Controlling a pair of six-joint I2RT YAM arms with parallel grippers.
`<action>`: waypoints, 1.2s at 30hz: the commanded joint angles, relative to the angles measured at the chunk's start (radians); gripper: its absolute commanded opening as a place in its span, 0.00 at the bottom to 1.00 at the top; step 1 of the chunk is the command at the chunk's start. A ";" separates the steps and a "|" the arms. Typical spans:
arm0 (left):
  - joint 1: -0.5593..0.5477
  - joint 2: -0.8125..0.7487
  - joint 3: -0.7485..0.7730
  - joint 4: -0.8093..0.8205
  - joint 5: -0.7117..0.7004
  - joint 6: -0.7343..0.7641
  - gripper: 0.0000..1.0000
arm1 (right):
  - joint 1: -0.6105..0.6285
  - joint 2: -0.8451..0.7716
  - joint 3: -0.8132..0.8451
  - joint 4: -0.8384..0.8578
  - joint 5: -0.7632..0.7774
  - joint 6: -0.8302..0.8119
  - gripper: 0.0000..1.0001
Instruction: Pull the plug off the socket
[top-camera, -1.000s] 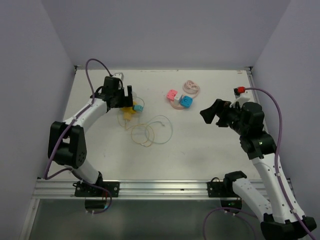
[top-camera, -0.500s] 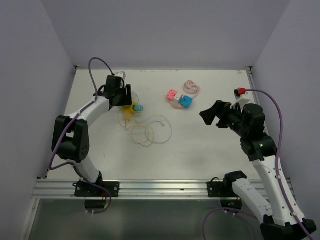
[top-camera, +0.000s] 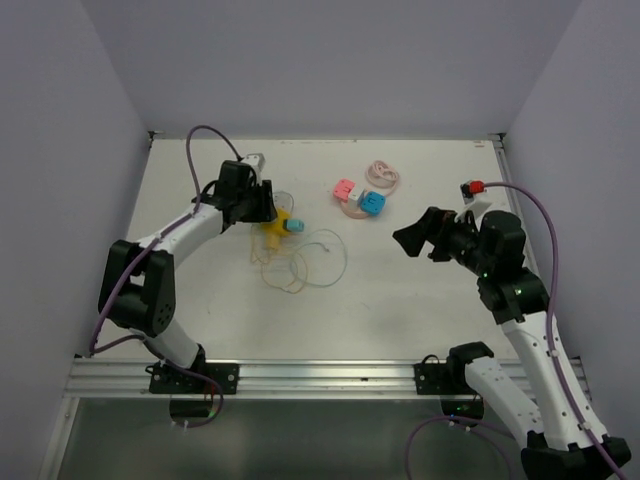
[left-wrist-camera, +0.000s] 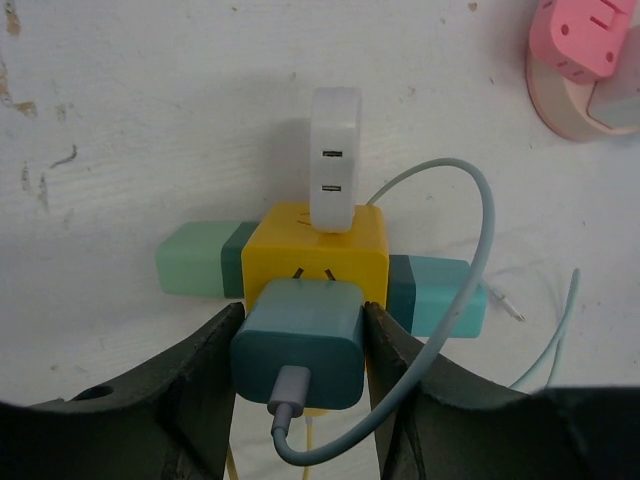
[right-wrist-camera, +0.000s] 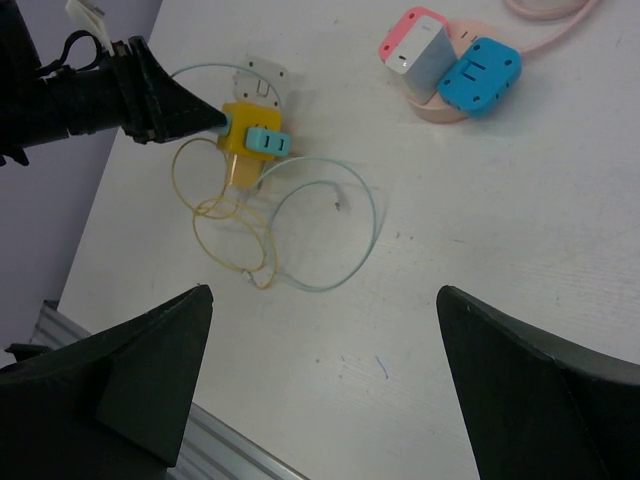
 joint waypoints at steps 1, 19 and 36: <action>-0.048 -0.073 -0.051 0.003 0.063 -0.043 0.41 | 0.002 0.007 -0.019 0.068 -0.076 0.024 0.99; -0.291 -0.205 -0.232 0.150 0.061 -0.256 0.37 | 0.224 0.320 -0.111 0.395 -0.038 0.204 0.99; -0.309 -0.236 -0.291 0.192 0.060 -0.319 0.35 | 0.379 0.736 0.017 0.600 0.103 0.245 0.95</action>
